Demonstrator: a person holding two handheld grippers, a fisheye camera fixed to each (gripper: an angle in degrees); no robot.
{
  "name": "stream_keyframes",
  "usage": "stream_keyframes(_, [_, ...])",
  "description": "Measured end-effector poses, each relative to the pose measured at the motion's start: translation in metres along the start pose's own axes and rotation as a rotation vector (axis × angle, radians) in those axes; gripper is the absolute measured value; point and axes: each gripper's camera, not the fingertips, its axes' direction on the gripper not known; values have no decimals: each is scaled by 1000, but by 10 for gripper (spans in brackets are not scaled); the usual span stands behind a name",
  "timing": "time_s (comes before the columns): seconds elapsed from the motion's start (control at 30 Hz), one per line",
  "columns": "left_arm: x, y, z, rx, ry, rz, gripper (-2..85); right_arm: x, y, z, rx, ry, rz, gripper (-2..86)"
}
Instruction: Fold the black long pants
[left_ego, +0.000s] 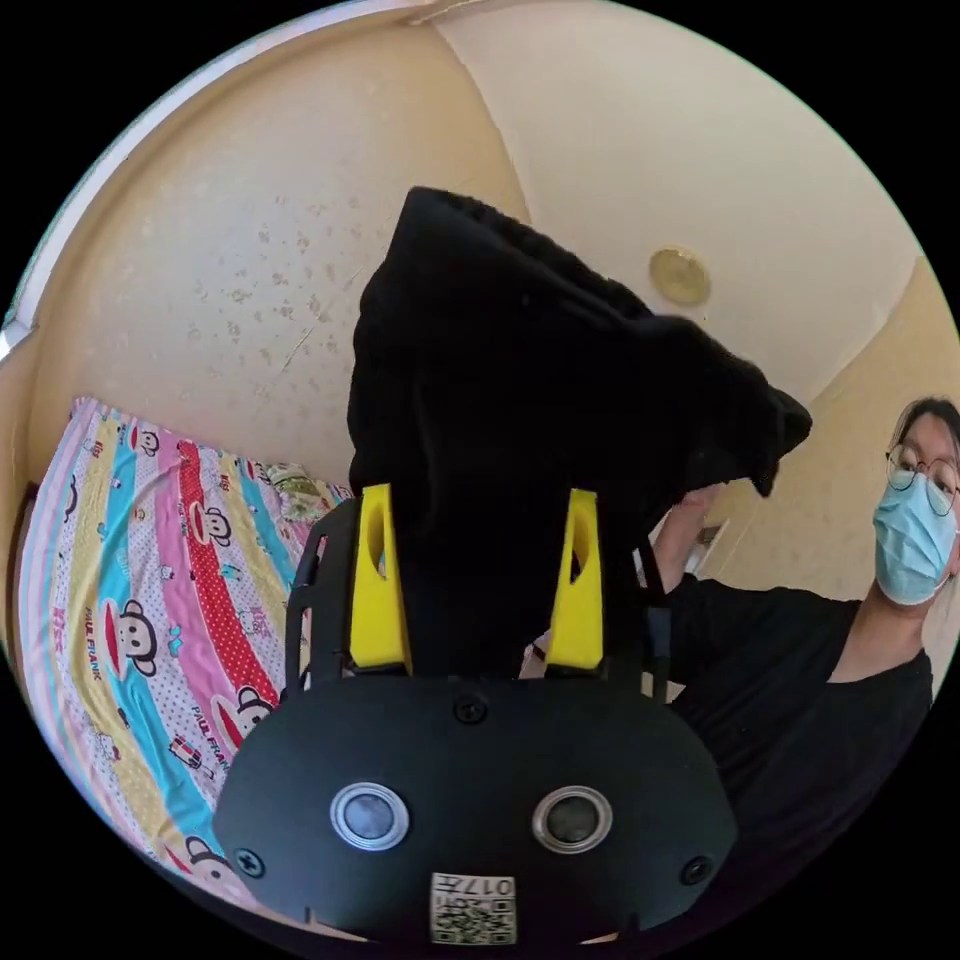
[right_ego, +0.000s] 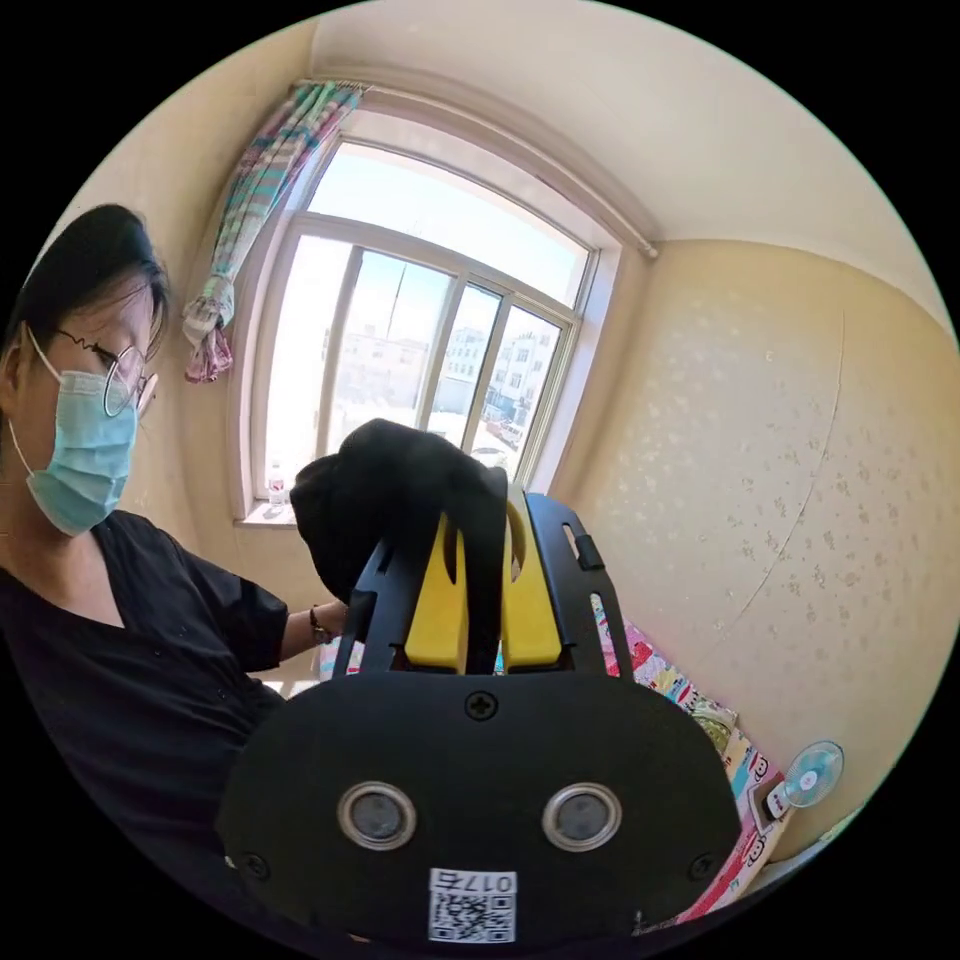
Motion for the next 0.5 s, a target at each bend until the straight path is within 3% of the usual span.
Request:
stream_keyframes(0.2, [81, -21, -41, 373, 37, 209, 63, -4, 14, -55, 102, 63, 43, 63])
stream_keyframes(0.3, [130, -34, -61, 511, 40, 339, 50, -2, 22, -81, 182, 129, 41, 67])
stream_keyframes(0.4, [169, -51, -69, 568, -3, 441, 51, 7, 28, -98, 277, 112, 56, 67])
stream_keyframes(0.5, [175, -64, -67, 548, -5, 405, 56, 19, 42, -105, 349, 64, 109, 65])
